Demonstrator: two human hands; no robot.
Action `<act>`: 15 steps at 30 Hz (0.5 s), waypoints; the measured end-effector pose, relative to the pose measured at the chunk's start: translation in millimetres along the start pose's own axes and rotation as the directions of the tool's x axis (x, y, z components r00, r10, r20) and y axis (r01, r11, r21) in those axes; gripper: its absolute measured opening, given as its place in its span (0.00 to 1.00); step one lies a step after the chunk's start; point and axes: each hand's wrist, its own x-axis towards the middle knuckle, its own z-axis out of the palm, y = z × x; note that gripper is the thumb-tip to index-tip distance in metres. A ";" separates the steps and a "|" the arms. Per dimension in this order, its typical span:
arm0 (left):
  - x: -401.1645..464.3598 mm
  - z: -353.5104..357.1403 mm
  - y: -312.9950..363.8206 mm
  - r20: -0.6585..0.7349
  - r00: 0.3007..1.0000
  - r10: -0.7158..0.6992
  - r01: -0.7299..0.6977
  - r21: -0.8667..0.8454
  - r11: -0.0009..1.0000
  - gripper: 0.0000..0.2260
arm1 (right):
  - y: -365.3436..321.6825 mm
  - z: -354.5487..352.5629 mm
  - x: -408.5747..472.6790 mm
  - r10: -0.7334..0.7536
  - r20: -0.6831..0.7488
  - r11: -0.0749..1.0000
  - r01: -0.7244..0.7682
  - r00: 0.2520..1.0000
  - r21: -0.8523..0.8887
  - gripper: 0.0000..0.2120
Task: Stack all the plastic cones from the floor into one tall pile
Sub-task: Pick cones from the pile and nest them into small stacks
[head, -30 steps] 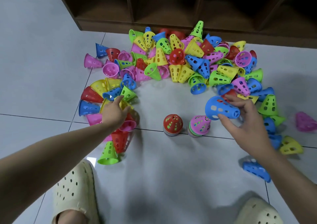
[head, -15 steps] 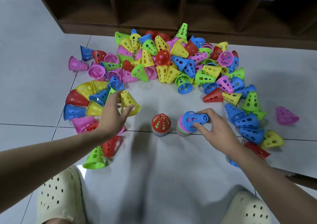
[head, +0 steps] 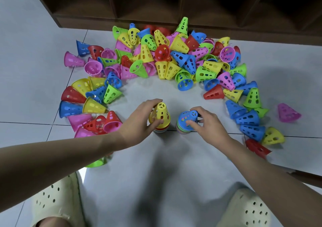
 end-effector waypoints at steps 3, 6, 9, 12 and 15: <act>4.3 5.7 -6.7 0.039 0.999 -0.020 0.020 0.004 1.000 0.23 | 0.4 -0.8 0.0 0.021 0.016 0.999 -0.022 1.000 0.044 0.15; 8.1 9.2 -13.7 0.078 0.996 -0.031 0.028 0.032 0.999 0.20 | 1.8 0.1 -2.5 0.045 0.022 0.994 -0.047 0.999 0.101 0.17; 11.0 10.1 -21.7 0.125 0.991 -0.039 0.033 0.047 0.998 0.16 | 3.7 2.5 -5.2 0.043 0.006 0.992 -0.043 0.999 0.120 0.18; 11.9 5.3 -26.2 0.180 0.983 -0.034 0.023 0.060 0.998 0.17 | 5.0 3.5 -7.8 0.033 -0.021 0.991 -0.030 0.999 0.129 0.18; 5.3 -4.9 -33.5 0.179 0.980 -0.081 0.059 0.123 0.991 0.18 | 4.1 4.2 -10.1 0.013 -0.060 0.992 -0.006 0.998 0.129 0.21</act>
